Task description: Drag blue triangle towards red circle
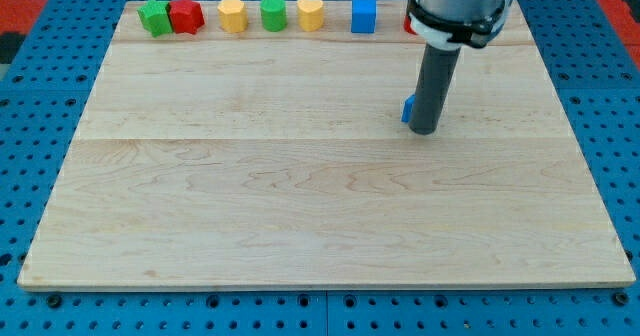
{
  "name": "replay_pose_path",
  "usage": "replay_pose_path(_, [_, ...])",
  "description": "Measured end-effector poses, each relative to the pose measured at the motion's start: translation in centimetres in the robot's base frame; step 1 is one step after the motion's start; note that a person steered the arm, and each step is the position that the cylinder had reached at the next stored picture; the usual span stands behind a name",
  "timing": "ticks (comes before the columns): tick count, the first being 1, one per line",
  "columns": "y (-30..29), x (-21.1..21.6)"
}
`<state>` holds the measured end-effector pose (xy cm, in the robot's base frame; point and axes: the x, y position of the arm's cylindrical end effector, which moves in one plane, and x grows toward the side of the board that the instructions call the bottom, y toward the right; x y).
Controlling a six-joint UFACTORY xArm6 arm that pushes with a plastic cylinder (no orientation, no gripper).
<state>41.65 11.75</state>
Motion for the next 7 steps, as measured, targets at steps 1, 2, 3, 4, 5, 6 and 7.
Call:
replay_pose_path(1, [-0.9,-2.3])
replay_pose_path(2, [-1.7,-4.0])
replay_pose_path(3, [-0.6,-6.6])
replay_pose_path(4, [1.2,-9.7])
replay_pose_path(5, [1.9,-12.1])
replay_pose_path(6, [0.2,-12.1])
replay_pose_path(7, [-0.2,-12.1])
